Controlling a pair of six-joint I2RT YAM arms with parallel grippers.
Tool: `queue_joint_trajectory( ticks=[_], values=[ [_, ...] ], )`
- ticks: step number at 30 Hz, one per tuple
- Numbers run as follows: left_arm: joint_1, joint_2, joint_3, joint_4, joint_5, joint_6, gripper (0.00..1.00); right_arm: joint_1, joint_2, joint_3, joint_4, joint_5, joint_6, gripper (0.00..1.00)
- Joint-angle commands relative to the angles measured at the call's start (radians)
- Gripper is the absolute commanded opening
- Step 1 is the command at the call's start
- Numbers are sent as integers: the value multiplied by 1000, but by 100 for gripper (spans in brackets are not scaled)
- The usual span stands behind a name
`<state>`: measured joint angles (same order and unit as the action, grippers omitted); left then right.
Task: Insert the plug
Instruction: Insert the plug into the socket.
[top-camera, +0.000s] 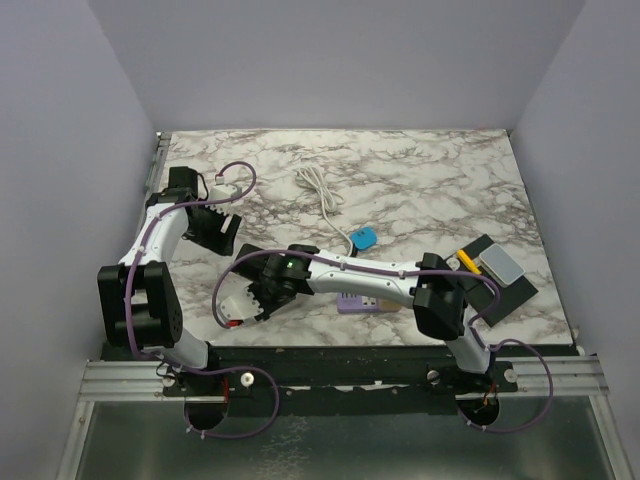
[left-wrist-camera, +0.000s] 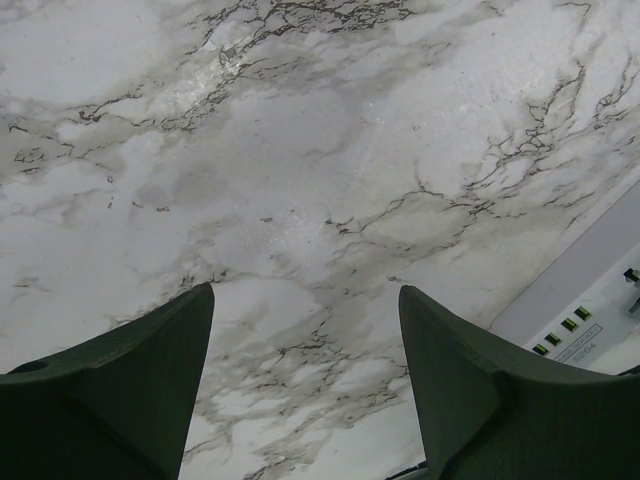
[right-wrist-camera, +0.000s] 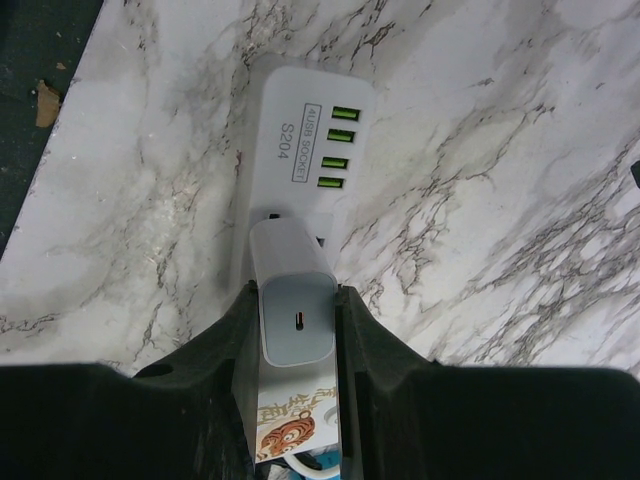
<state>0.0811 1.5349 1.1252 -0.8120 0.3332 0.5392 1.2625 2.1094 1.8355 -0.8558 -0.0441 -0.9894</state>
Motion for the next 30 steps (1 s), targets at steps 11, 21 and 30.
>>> queue_joint_trajectory(
  ticks=[11, 21, 30],
  values=[
    [1, -36, -6, 10, 28, 2, 75, 10, 36, -15, -5, -31, 57, 1],
    [2, -37, 8, 10, 41, -10, 75, 9, 56, -23, -12, -27, 86, 1],
    [1, -40, 10, 9, 46, -14, 75, 10, 71, -43, -11, -24, 92, 1]
  ],
)
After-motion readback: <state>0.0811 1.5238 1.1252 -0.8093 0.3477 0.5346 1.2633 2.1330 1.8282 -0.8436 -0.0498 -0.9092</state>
